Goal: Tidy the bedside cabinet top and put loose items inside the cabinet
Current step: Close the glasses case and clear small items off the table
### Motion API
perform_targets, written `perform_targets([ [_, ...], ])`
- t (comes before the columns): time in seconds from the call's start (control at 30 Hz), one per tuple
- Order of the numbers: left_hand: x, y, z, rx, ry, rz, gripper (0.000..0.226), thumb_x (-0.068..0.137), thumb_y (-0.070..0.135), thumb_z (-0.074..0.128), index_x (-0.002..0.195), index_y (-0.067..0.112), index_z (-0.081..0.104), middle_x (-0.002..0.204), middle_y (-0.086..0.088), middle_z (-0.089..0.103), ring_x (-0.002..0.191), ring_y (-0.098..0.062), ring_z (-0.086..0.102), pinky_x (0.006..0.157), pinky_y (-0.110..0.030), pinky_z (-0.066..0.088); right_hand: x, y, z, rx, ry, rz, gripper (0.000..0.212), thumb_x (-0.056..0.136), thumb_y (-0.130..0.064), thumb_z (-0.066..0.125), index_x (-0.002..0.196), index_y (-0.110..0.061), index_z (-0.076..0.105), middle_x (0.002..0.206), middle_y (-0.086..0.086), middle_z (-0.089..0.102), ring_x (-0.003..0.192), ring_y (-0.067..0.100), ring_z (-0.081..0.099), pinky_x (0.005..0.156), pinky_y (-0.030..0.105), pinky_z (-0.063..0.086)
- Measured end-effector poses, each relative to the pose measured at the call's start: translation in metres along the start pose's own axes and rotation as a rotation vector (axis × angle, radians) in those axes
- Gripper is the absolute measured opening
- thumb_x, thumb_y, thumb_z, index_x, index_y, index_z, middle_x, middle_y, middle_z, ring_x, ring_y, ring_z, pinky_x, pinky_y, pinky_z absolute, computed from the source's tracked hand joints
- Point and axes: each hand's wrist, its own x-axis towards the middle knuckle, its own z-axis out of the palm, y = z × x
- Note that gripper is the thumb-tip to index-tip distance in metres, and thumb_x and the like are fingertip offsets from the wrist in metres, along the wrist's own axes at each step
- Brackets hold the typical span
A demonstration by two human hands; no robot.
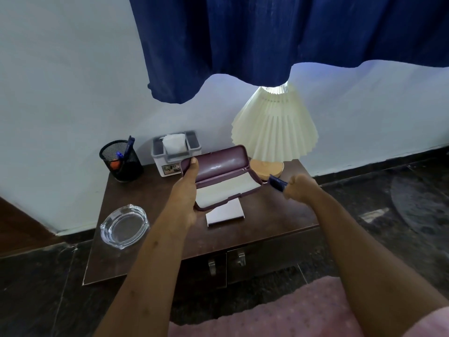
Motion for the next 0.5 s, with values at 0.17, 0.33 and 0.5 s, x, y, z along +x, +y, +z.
perform_targets([
  [0.17, 0.003, 0.018, -0.029, 0.018, 0.087, 0.079, 0.029, 0.085, 0.049, 0.06, 0.086, 0.021, 0.059, 0.079, -0.005, 0.07, 0.064, -0.023, 0.07, 0.053, -0.04, 0.058, -0.037, -0.031, 0.0, 0.225, -0.052, -0.108, 0.043, 0.087, -0.051, 0.054, 0.069, -0.012, 0.054, 0.065, 0.005, 0.052, 0.06, 0.015, 0.047, 0.052, 0.025, 0.034],
  [0.33, 0.005, 0.025, -0.059, 0.094, 0.169, 0.126, 0.033, 0.084, 0.054, 0.059, 0.09, 0.021, 0.063, 0.087, -0.003, 0.071, 0.075, -0.021, 0.069, 0.072, -0.039, 0.057, -0.065, -0.055, 0.008, 0.214, 0.075, -0.426, 0.022, 0.096, -0.026, 0.046, 0.08, -0.017, 0.058, 0.098, -0.005, 0.063, 0.071, 0.009, 0.056, 0.053, 0.016, 0.033],
  [0.5, 0.006, 0.022, -0.061, 0.24, 0.183, 0.093, 0.064, 0.083, 0.061, 0.054, 0.129, 0.016, 0.051, 0.127, -0.001, 0.054, 0.113, -0.023, 0.051, 0.101, -0.041, 0.038, -0.073, -0.077, 0.016, 0.37, 0.216, -0.692, 0.027, 0.09, 0.004, 0.044, 0.083, -0.02, 0.055, 0.104, 0.007, 0.066, 0.1, 0.023, 0.061, 0.077, 0.027, 0.048],
])
